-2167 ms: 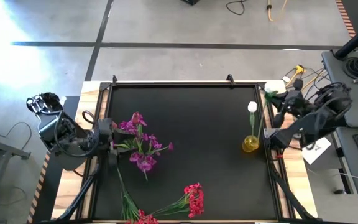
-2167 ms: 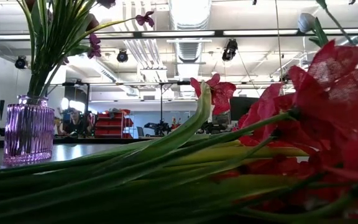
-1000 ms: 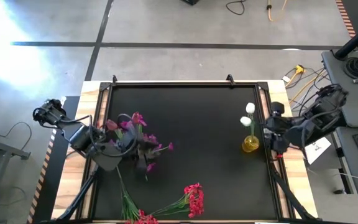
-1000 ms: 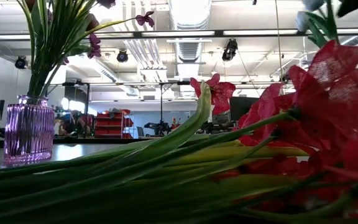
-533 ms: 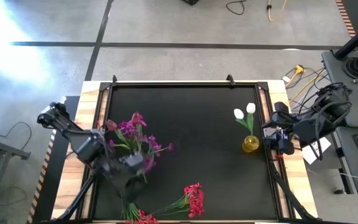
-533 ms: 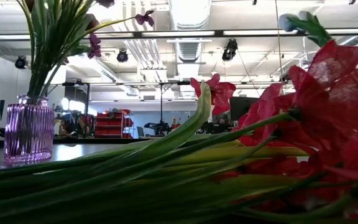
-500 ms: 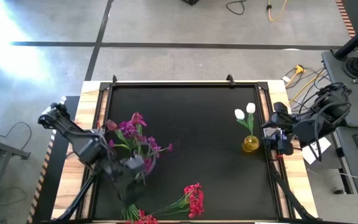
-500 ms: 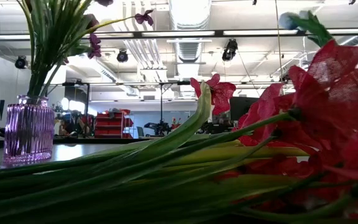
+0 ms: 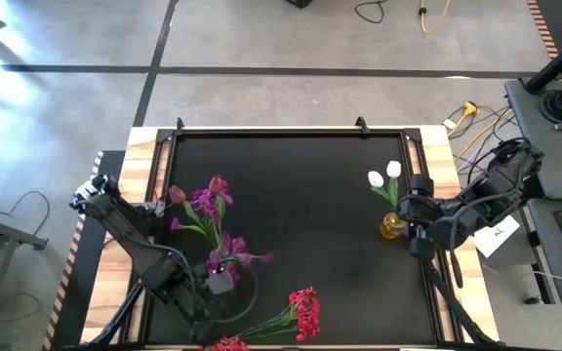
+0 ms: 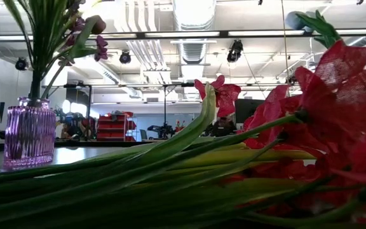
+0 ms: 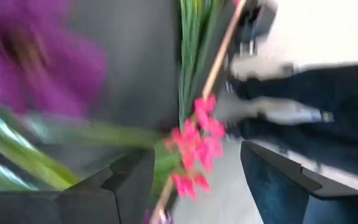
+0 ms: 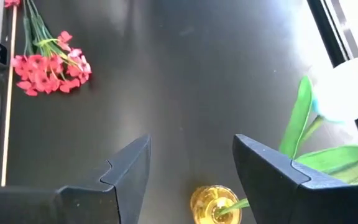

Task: Sort flowers into vase by color
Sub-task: Put the left red flower into the yellow flower vase

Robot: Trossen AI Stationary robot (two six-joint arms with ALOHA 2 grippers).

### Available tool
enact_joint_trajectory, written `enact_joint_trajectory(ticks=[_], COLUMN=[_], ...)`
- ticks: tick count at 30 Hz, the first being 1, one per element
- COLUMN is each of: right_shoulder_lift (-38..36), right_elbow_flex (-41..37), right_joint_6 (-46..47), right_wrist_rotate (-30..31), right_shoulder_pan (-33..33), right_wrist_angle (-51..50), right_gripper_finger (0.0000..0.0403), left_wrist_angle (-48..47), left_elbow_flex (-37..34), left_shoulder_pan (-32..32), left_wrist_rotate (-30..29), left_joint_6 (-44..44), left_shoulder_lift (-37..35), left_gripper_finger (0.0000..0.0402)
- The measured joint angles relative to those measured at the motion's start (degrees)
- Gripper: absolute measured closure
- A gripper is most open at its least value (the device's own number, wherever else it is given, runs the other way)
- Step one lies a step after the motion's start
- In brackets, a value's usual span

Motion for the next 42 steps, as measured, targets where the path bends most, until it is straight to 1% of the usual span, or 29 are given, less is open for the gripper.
enact_joint_trajectory(ticks=[6, 10, 12, 15, 17, 18, 20, 22, 26, 28, 31, 34, 36, 38, 40, 42], right_shoulder_lift=[1.41, 1.25, 1.25, 1.23, 1.27, 1.27, 1.27, 1.28, 1.21, 1.21, 1.2, 1.37, 1.62, 1.64, 1.64, 1.62], right_elbow_flex=[1.95, 2.48, 2.48, 2.48, 2.46, 2.45, 2.45, 2.45, 2.45, 2.45, 2.45, 2.45, 2.43, 2.39, 2.39, 2.39], right_joint_6=[0.8, 1.53, 1.49, 1.4, 1.39, 1.38, 1.36, 1.31, 1.12, 0.86, 0.85, 1.06, 1.58, 2.37, 3.66, 4.44], right_wrist_rotate=[0.0, 0.02, 0.19, 2.92, 5.01, 6.15, 7.96, 9.01, 9.01, 8.99, 9.0, 9.72, 10.43, 10.4, 10.31, 9.7], right_shoulder_pan=[0.0, 0.0, -0.01, 0.0, -0.02, -0.02, -0.03, -0.07, -0.04, -0.04, -0.04, -0.13, -0.13, -0.13, -0.13, -0.13], right_wrist_angle=[0.02, 0.11, 0.09, 0.09, 0.11, 0.11, 0.09, 0.11, 0.05, 0.03, -0.02, -0.02, 0.09, 0.11, 0.11, 0.13], right_gripper_finger=[0.0184, 0.0184, 0.0184, 0.0184, 0.0183, 0.0184, 0.0183, 0.0184, 0.0183, 0.0183, 0.0183, 0.0183, 0.0183, 0.0183, 0.0183, 0.0183], left_wrist_angle=[0.02, 0.6, 2.66, 6.03, 10.16, 11.99, 13.43, 11.7, 8.25, 7.89, 6.64, 3.66, -0.54, -6.35, -11.52, -13.23], left_elbow_flex=[2.53, 6.2, 9.13, 14.41, 16.82, 17.53, 18.18, 18.21, 16.77, 16.55, 16.55, 16.5, 16.5, 16.47, 16.44, 16.29], left_shoulder_pan=[0.34, 0.32, 0.3, 0.23, 0.02, -0.01, -0.17, -0.57, -2.45, -3.55, -5.25, -6.94, -7.55, -7.63, -7.53, -7.71], left_wrist_rotate=[-12.34, -16.36, -17.66, -19.91, -20.25, -20.05, -17.24, -13.28, -5.11, -2.34, -0.73, -0.77, -0.76, -0.23, 2.38, 5.19], left_joint_6=[4.48, 7.04, 9.68, 15.34, 20.1, 22.37, 24.72, 24.9, 23.96, 24.11, 26.67, 32.55, 35.94, 36.97, 38.65, 45.15], left_shoulder_lift=[-3.61, -5.51, -6.55, -7.22, -6.96, -6.61, -5.65, -4.33, -2.09, -1.0, 1.05, 3.15, 5.07, 7.58, 10.14, 11.82], left_gripper_finger=[0.0178, 0.0178, 0.0178, 0.0178, 0.0178, 0.0178, 0.0178, 0.018, 0.0194, 0.0204, 0.0214, 0.0216, 0.0214, 0.0211, 0.0208, 0.0204])
